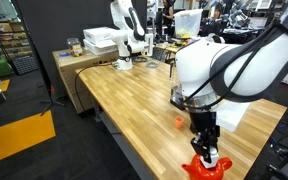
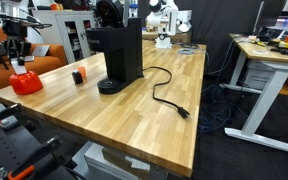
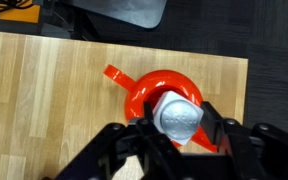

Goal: Pick up the white bottle and put it in the orange plastic kettle

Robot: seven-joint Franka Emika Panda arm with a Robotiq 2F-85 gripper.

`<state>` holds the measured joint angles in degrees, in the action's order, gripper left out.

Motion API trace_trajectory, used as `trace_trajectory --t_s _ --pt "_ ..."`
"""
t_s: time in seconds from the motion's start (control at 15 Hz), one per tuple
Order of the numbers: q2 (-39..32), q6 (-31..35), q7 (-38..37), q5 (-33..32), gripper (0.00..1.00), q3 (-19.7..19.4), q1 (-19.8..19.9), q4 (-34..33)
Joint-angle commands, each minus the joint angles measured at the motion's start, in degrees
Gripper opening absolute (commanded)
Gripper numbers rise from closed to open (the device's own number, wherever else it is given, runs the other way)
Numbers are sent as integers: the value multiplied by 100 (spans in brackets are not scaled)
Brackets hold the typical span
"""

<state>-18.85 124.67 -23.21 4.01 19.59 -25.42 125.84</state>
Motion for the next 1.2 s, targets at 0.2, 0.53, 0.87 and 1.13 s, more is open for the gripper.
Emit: trace_trajectory --t_s 0.2,0.53,0.87,1.13 --pt "-113 -6 18 92 25 -95 -7 -65" --pt "-202 -21 25 120 25 -121 -8 -86" --pt "-203 -23 124 158 25 -106 20 -100" --pt "-197 -18 240 279 73 -81 44 -96"
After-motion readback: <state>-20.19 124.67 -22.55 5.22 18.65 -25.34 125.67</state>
